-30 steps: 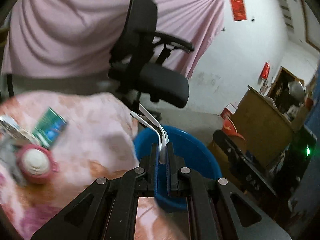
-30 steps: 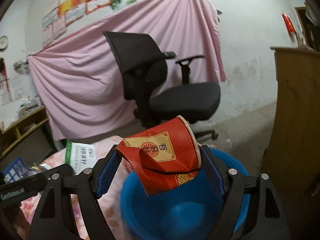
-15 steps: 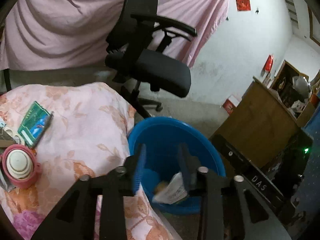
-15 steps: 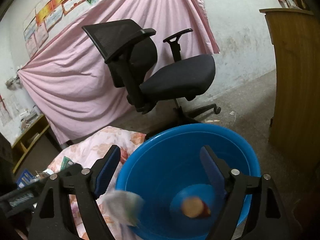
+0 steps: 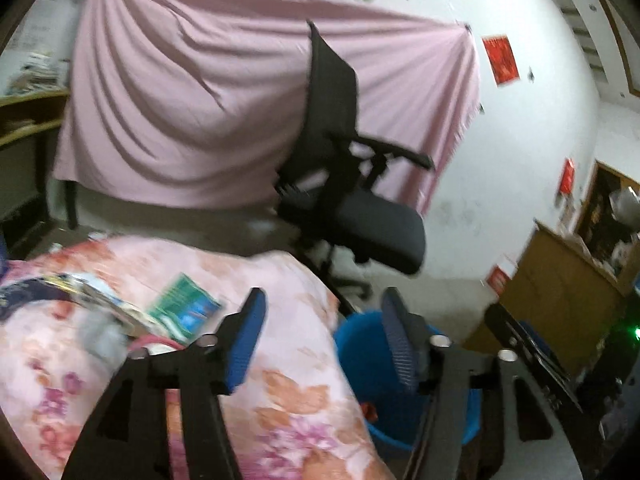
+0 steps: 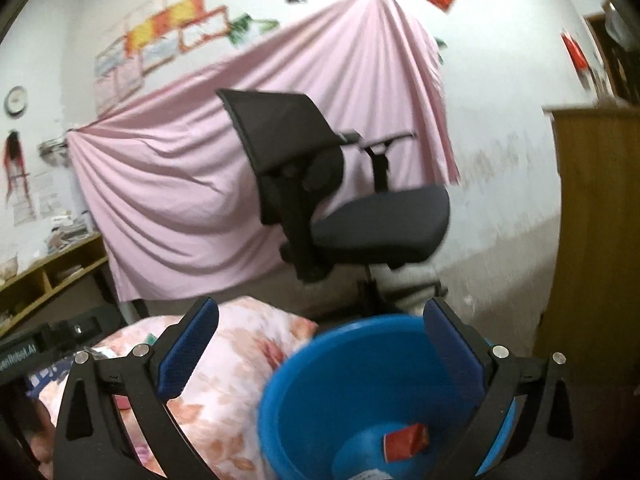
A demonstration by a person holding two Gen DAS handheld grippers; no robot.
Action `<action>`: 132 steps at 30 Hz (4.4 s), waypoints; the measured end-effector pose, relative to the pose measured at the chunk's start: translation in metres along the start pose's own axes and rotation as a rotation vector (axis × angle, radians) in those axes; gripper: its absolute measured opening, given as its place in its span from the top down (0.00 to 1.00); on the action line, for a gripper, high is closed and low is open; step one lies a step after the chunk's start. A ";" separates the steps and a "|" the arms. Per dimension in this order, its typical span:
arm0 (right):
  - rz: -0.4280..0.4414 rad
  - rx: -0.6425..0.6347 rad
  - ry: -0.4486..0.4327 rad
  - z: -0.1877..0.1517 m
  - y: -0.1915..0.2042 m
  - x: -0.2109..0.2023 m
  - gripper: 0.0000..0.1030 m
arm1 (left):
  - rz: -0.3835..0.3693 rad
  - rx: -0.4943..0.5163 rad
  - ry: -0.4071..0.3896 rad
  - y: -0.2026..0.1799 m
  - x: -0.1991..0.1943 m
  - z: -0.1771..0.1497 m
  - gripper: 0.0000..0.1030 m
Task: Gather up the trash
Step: 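Carry the red cup with the right tool and drop it into the blue basin, then move both tools back over the trash on the bed, then grasp the pink-rimmed lid with the right tool while the left tool grasps the blue wrapper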
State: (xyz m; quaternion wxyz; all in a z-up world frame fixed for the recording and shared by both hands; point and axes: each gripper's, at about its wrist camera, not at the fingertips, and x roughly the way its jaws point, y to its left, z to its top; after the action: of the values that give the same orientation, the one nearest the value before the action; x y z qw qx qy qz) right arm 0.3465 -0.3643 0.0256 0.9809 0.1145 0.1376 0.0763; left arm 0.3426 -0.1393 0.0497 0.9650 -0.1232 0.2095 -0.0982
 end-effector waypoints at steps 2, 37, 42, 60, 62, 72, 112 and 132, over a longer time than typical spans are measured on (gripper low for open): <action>0.018 -0.031 -0.033 0.003 0.013 -0.005 0.00 | 0.024 -0.007 -0.035 0.009 -0.012 0.006 0.37; 0.135 -0.406 0.173 -0.053 0.201 0.039 0.00 | 0.453 0.035 -0.150 0.186 -0.112 -0.028 0.01; 0.109 -0.440 0.300 -0.066 0.204 0.056 0.00 | 0.474 0.055 -0.015 0.205 -0.082 -0.029 0.01; 0.189 -0.439 0.606 -0.090 0.213 0.099 0.00 | 0.431 0.315 0.141 0.204 -0.020 -0.019 0.04; 0.207 -0.429 0.620 -0.092 0.214 0.101 0.01 | 0.423 0.337 0.175 0.205 -0.012 -0.017 0.12; 0.269 -0.407 0.694 -0.101 0.221 0.113 0.18 | 0.380 0.293 0.380 0.224 0.023 -0.027 0.50; 0.392 -0.404 0.661 -0.099 0.168 0.036 0.42 | 0.186 -0.128 0.355 0.155 -0.085 -0.071 0.90; 0.428 -0.404 0.670 -0.108 0.170 0.029 0.31 | 0.179 -0.140 0.381 0.136 -0.087 -0.078 0.90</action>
State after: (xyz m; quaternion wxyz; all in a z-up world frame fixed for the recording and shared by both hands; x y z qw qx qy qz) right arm 0.3227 -0.1738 -0.0414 0.8469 -0.0846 0.4034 0.3360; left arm 0.2503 -0.0045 -0.0242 0.9020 -0.1500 0.4045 -0.0187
